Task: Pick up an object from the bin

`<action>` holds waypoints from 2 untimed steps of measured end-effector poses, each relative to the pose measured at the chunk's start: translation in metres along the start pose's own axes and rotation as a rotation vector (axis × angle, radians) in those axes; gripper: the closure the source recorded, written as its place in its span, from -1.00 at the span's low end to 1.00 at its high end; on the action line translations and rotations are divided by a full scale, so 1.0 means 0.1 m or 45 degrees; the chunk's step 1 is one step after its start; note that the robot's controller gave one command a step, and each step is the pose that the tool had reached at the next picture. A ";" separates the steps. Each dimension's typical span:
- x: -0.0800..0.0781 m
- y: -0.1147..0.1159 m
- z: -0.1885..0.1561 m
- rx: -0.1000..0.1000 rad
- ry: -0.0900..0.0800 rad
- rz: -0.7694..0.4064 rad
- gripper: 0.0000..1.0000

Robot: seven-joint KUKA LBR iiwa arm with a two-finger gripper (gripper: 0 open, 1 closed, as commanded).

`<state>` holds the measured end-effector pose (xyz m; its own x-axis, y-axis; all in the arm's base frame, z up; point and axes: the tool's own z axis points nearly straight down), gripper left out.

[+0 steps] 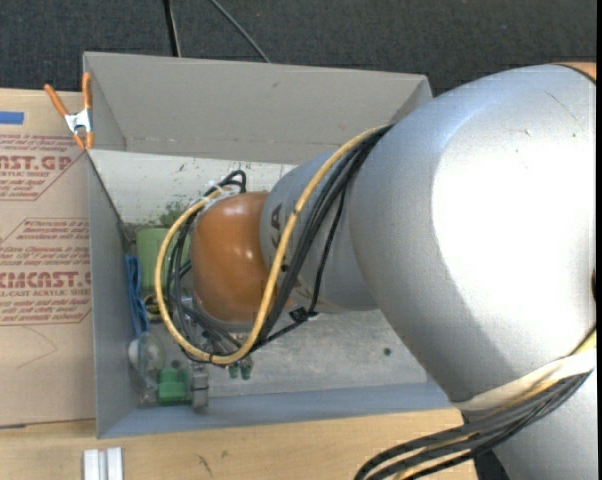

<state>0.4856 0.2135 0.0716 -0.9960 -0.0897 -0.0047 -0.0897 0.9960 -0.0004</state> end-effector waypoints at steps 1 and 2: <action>0.01 0.01 0.00 -0.004 0.002 0.001 1.00; -0.02 0.01 -0.01 -0.006 -0.011 0.003 -1.00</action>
Offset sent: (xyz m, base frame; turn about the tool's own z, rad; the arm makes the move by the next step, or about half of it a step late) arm 0.0000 0.0000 0.0000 0.0000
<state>0.4877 0.2146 0.0729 -0.9961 -0.0872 -0.0134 -0.0872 0.9962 0.0043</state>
